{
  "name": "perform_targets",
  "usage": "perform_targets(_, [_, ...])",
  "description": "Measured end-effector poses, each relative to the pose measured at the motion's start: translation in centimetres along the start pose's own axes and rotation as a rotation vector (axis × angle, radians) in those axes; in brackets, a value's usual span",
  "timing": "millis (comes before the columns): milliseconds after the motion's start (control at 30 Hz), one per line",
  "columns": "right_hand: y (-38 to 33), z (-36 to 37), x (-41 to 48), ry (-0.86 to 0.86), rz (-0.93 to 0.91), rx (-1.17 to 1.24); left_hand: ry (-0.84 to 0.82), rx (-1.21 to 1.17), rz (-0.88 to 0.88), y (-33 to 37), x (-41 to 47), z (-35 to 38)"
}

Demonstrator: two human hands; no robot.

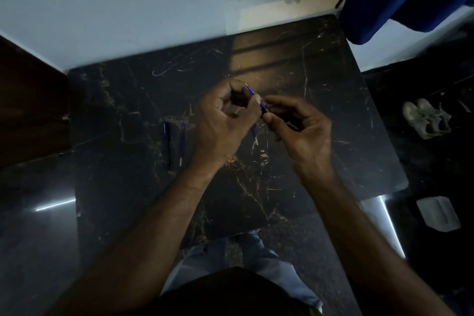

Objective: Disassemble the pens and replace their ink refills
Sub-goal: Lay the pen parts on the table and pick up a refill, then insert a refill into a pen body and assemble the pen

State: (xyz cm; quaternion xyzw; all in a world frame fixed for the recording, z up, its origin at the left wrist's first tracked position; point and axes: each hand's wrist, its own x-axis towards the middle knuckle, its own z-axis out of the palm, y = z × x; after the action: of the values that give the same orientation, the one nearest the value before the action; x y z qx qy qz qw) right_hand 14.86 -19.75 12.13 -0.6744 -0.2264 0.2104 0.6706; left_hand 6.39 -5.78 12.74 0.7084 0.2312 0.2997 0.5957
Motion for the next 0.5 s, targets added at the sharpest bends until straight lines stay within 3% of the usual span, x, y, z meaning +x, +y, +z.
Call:
perform_targets(133, [0.1, 0.4, 0.6, 0.064, 0.022, -0.022, -0.055, 0.124, 0.002, -0.7, 0.4, -0.1])
perform_targets(233, [0.5, 0.2, 1.1, 0.048, 0.006, -0.023, -0.201, 0.111, -0.003, -1.2, 1.4, -0.7])
perform_targets(300, [0.6, -0.1, 1.5, 0.048, 0.0, -0.023, -0.227, 0.018, -0.09, -2.2, 1.8, -1.2])
perform_targets(367, [0.7, -0.4, 1.9, 0.062, 0.009, -0.009, -0.153, -0.005, -0.237, -4.3, 1.9, -1.6])
perform_targets(433, [0.8, -0.6, 2.1, 0.062, 0.015, 0.012, -0.091, 0.333, -0.27, -7.3, 1.4, -2.2])
perform_targets(500, [0.9, -1.1, 2.0, 0.047, 0.013, 0.028, -0.174, 0.666, -0.227, -10.3, 0.0, -2.5])
